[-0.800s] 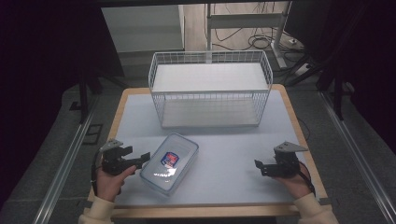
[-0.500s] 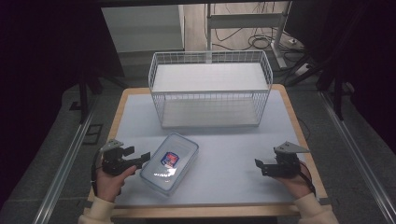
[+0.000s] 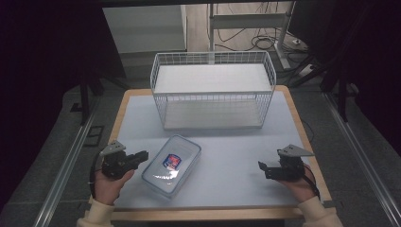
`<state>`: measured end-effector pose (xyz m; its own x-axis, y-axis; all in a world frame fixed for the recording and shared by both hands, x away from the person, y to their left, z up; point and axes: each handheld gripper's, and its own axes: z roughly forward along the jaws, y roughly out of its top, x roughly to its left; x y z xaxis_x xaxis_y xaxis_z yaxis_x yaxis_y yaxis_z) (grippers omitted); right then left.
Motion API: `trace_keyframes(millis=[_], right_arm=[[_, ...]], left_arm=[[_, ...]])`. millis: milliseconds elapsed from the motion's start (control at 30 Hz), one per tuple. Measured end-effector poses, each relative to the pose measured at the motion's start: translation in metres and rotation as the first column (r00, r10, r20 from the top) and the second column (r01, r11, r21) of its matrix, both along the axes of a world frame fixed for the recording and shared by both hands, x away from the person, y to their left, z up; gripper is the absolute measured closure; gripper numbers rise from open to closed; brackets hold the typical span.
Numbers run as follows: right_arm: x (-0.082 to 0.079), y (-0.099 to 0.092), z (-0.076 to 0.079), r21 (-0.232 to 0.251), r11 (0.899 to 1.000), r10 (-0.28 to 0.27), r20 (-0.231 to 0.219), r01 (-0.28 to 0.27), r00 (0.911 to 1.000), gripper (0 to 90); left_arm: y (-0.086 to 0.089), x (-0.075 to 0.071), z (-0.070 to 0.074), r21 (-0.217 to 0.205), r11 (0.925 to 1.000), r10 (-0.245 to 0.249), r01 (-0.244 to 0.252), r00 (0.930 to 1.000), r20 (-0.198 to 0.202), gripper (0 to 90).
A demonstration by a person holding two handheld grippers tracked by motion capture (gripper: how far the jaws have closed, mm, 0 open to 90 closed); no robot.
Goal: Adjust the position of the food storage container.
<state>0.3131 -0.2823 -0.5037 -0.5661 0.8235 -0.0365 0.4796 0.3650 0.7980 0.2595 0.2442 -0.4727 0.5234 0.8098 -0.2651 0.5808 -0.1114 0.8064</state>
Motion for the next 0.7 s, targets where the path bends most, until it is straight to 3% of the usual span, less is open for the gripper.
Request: trace_keyframes(millis=[67,267,567,600,700], right_arm=[[0.001,0.0,0.0,0.002,1.0,-0.004,0.0,0.004,1.0,10.3],[0.004,0.005,0.001,0.006,1.0,0.003,-0.004,-0.003,1.0,10.7],[0.004,0.012,0.005,0.013,0.999,0.029,-0.005,-0.029,0.9996,10.8],[0.004,0.013,0.005,0.015,0.999,0.03,-0.001,-0.03,0.9995,10.8],[0.004,0.013,0.005,0.014,0.999,0.031,0.001,-0.031,0.9995,10.8]], left_arm=[[-0.007,-0.004,0.004,-0.012,0.999,-0.043,0.043,0.9991,0.0,89.8],[-0.025,-0.017,0.006,-0.015,0.9939,-0.109,0.109,0.9937,-0.025,90.0],[-0.054,-0.038,0.008,-0.003,0.9795,-0.201,0.201,0.978,-0.056,90.0],[-0.063,-0.041,0.007,0.004,0.9743,-0.224,0.225,0.9724,-0.064,90.0],[-0.073,-0.044,0.005,0.008,0.9686,-0.247,0.248,0.966,-0.077,90.0]])
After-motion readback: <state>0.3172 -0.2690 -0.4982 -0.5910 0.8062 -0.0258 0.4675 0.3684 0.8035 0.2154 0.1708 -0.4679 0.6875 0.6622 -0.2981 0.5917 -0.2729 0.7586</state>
